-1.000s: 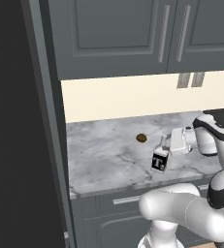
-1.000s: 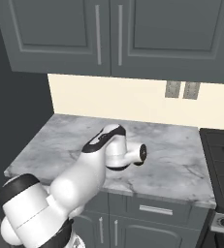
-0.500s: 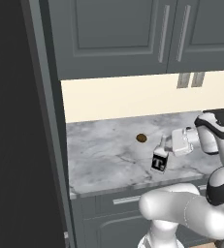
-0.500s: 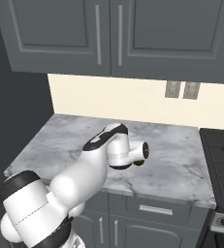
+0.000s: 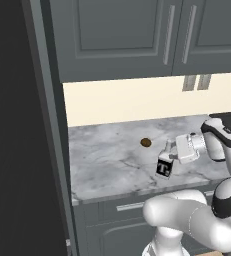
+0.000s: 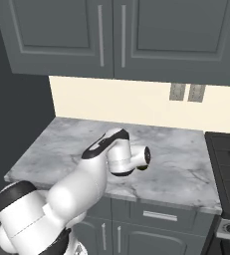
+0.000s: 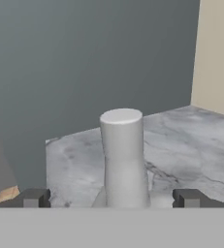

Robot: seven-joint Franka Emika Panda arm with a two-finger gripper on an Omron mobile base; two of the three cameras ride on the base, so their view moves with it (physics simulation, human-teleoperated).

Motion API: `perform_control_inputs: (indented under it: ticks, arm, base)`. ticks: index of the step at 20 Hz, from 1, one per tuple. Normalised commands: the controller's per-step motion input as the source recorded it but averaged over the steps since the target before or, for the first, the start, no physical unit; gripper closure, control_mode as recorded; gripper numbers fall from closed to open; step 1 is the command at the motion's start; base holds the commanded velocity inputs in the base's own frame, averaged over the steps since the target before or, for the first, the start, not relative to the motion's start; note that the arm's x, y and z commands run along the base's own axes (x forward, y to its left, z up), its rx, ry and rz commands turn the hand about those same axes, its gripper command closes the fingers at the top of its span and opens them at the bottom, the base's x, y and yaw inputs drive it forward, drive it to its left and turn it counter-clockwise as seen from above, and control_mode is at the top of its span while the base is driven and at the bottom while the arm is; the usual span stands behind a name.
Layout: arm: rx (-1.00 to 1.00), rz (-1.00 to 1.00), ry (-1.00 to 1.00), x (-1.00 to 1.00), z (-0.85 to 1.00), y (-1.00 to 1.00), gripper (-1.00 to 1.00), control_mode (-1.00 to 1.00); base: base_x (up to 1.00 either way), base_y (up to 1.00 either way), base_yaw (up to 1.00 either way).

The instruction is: Place the liquor on the top shelf of the fridge to keep it out of children's reach, and place the avocado and kiwi on lower shelves for easy access.

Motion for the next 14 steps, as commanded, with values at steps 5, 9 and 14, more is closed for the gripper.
perform_control_inputs:
  ticks: [5,9,14]
  arm:
    - [0.0,0.0,0.0,0.07,0.0,0.02,-1.0,-1.0]
    - [0.0,0.0,0.0,0.16,0.0,0.0,-1.0,-1.0]
    - [0.0,0.0,0.0,0.12,0.0,0.0,-1.0,-1.0]
  base:
    - [0.0,0.0,0.0]
    - [0.0,0.0,0.0]
    - [0.0,0.0,0.0]
